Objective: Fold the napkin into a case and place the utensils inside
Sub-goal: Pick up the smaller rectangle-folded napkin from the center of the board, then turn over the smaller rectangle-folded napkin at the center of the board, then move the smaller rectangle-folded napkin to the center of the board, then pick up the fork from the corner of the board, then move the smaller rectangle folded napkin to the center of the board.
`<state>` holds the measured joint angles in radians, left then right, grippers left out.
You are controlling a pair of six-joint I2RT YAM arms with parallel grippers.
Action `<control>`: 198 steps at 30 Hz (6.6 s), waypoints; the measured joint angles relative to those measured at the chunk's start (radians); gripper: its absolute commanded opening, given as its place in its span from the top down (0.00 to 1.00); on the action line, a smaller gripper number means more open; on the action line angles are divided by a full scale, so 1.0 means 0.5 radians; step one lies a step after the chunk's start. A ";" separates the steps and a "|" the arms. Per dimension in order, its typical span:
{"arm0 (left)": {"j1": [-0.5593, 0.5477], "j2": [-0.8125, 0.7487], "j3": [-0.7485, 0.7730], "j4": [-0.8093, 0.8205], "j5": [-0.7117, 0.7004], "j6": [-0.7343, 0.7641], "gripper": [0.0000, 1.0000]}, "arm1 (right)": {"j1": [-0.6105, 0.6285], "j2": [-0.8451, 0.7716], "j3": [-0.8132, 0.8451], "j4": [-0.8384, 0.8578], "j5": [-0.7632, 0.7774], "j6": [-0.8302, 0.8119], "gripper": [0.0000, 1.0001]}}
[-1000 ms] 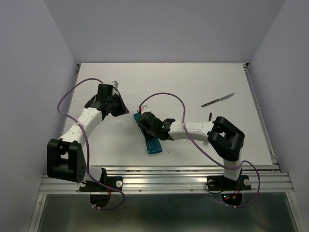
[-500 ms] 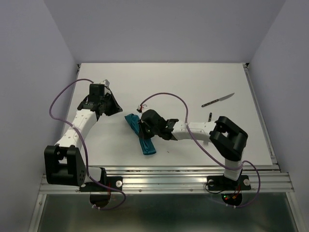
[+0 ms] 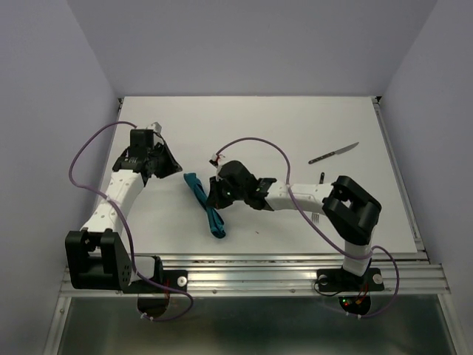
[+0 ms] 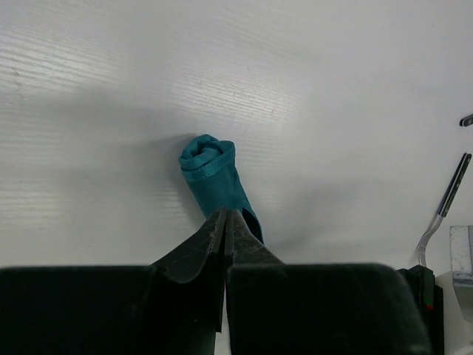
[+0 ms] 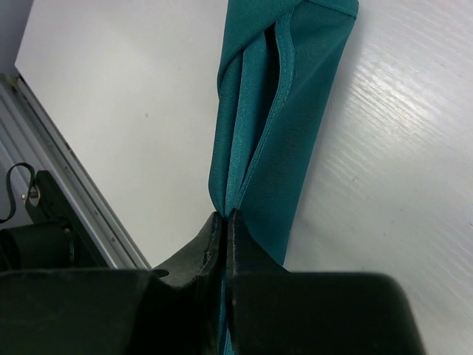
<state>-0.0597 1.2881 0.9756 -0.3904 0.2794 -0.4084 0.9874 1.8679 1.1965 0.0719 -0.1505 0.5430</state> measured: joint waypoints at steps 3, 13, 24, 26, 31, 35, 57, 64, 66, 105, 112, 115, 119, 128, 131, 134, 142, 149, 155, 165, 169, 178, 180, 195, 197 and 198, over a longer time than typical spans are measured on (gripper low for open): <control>0.008 -0.023 0.000 -0.010 -0.002 0.003 0.88 | 0.000 0.014 0.018 0.018 -0.048 0.008 0.99; 0.019 -0.029 0.000 -0.031 -0.007 0.014 0.88 | -0.051 0.092 0.042 0.172 -0.261 0.101 0.99; 0.019 -0.041 0.000 -0.044 -0.001 0.013 0.88 | -0.251 0.092 -0.110 0.382 -0.517 0.187 0.99; 0.019 -0.041 0.000 -0.043 0.002 0.013 0.88 | -0.287 0.092 -0.155 0.433 -0.585 0.209 0.99; 0.019 -0.041 0.000 -0.045 0.002 0.013 0.88 | -0.389 0.092 -0.284 0.559 -0.753 0.249 0.99; 0.019 -0.041 0.000 -0.045 0.002 0.013 0.88 | -0.494 0.092 -0.361 0.646 -0.890 0.273 0.99; 0.014 -0.027 0.000 -0.034 0.067 0.002 0.87 | -0.864 0.243 -0.517 0.928 -1.315 0.330 0.78; -0.064 0.069 0.000 0.009 0.136 -0.002 0.87 | -0.967 0.230 -0.569 0.861 -1.278 0.263 0.41; -0.122 0.134 0.000 0.043 0.163 -0.009 0.87 | -0.983 0.176 -0.568 0.732 -1.207 0.179 0.38; -0.470 1.174 0.419 0.371 -0.053 -0.198 1.00 | -0.239 -0.506 -0.806 -0.269 0.393 0.349 0.99; -0.455 1.007 0.314 0.291 -0.168 -0.195 1.00 | -0.262 -0.481 -0.764 -0.264 0.567 0.195 0.99; -0.439 0.962 0.302 0.282 -0.195 -0.195 1.00 | -0.323 -0.474 -0.743 -0.271 0.647 0.079 0.99; -0.427 0.956 0.302 0.285 -0.201 -0.204 1.00 | -0.426 -0.369 -0.611 -0.290 0.726 -0.065 0.99; -0.426 0.961 0.404 0.257 -0.224 -0.218 1.00 | -0.471 -0.381 -0.462 -0.413 0.782 -0.189 0.43; -0.426 0.961 0.462 0.246 -0.246 -0.217 1.00 | -0.472 -0.541 -0.457 -0.482 0.842 -0.178 0.34; -0.426 0.961 0.510 0.203 -0.256 -0.208 1.00 | -0.529 -0.735 -0.439 -0.584 0.894 -0.124 0.30; -0.426 0.960 0.613 0.101 -0.263 -0.148 0.98 | -1.057 -1.108 -0.604 -0.882 0.919 0.130 0.28; -0.426 0.959 0.671 0.018 -0.263 -0.115 0.86 | -1.301 -1.202 -0.876 -1.055 0.841 0.225 0.28; -0.414 0.960 0.760 -0.043 -0.287 -0.084 0.74 | -1.377 -1.024 -0.909 -1.084 0.806 0.208 0.34; -0.391 1.096 0.977 -0.120 -0.314 -0.048 0.74 | -1.504 -0.759 -0.867 -0.938 0.802 0.056 0.55; -0.452 1.138 1.023 -0.154 -0.314 -0.044 0.74 | -1.517 -0.665 -0.785 -0.896 0.791 -0.004 0.86; -0.737 1.308 1.175 -0.148 -0.240 -0.054 0.75 | -1.530 -0.713 -0.763 -0.951 0.729 -0.110 0.99; -0.809 1.382 1.227 -0.123 -0.217 -0.060 0.75 | -1.530 -0.808 -0.763 -1.008 0.710 -0.139 0.99; -1.174 1.714 1.405 -0.056 -0.059 -0.114 0.76 | -1.530 -1.317 -0.719 -1.343 0.586 -0.244 0.99; -1.186 1.724 1.400 -0.037 -0.049 -0.120 0.78 | -1.530 -1.328 -0.715 -1.363 0.552 -0.256 0.99; -1.192 1.732 1.391 -0.019 -0.042 -0.122 0.78 | -1.530 -1.328 -0.713 -1.368 0.542 -0.259 0.99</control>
<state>-0.6556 2.1540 1.6711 -0.4000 0.2584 -0.4694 0.2226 1.2041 0.8398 -0.6121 0.1204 0.4133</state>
